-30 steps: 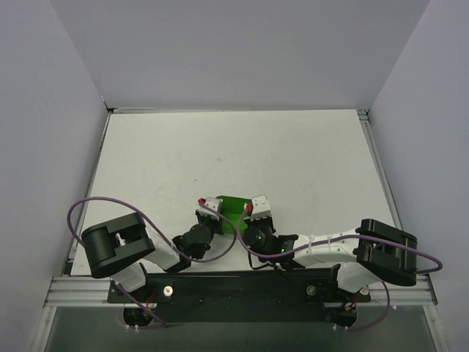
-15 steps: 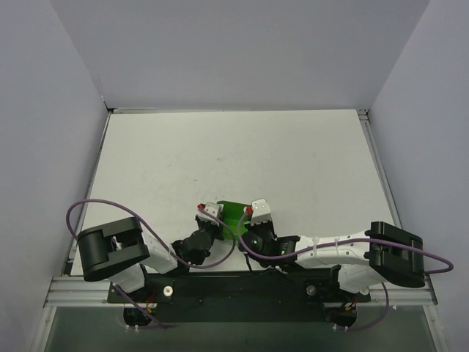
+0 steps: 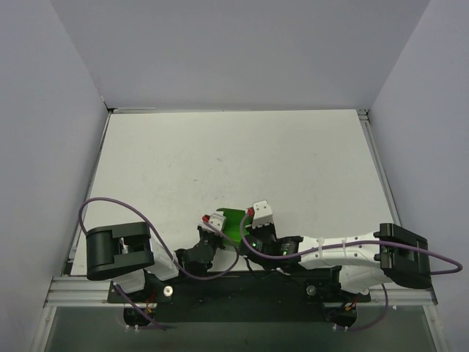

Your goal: Fold the paper box

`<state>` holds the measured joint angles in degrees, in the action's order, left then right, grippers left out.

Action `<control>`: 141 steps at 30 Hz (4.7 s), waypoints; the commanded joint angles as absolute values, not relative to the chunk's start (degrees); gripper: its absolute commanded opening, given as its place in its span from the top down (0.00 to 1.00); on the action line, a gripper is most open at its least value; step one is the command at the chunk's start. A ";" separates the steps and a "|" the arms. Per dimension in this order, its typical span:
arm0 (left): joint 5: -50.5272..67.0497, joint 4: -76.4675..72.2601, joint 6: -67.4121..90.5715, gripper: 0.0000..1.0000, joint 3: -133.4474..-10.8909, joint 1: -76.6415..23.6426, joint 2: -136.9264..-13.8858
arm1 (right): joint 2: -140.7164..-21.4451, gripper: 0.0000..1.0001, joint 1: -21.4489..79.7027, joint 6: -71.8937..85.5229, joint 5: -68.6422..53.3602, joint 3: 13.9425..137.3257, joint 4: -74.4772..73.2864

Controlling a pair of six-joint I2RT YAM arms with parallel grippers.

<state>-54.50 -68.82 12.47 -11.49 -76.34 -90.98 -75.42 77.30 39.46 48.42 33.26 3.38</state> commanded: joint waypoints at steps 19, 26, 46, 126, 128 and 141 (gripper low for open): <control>-25.40 -93.13 -2.90 1.00 -21.00 -57.31 -102.11 | -85.67 1.00 63.90 4.49 44.12 30.15 59.75; -24.61 -95.36 -0.36 1.00 -22.77 -57.39 -110.56 | -90.27 1.00 63.98 8.08 45.44 28.40 62.68; -27.77 -95.36 -0.61 1.00 -15.65 -60.91 -110.48 | -80.77 1.00 71.37 29.78 46.76 28.21 32.44; -29.80 -95.10 7.11 1.00 -11.07 -69.17 -109.34 | -63.28 0.43 53.44 68.55 16.61 25.14 8.08; -29.18 -95.10 7.29 1.00 -11.07 -69.34 -109.42 | -63.46 0.44 53.44 68.64 16.52 25.14 8.09; -33.40 -95.01 7.03 0.73 -7.56 -69.43 -105.21 | -63.46 0.50 53.17 69.61 17.75 24.08 7.30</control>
<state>-34.63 -86.15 6.15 -11.05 -68.47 -106.65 -63.33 53.58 68.18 16.56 24.67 7.11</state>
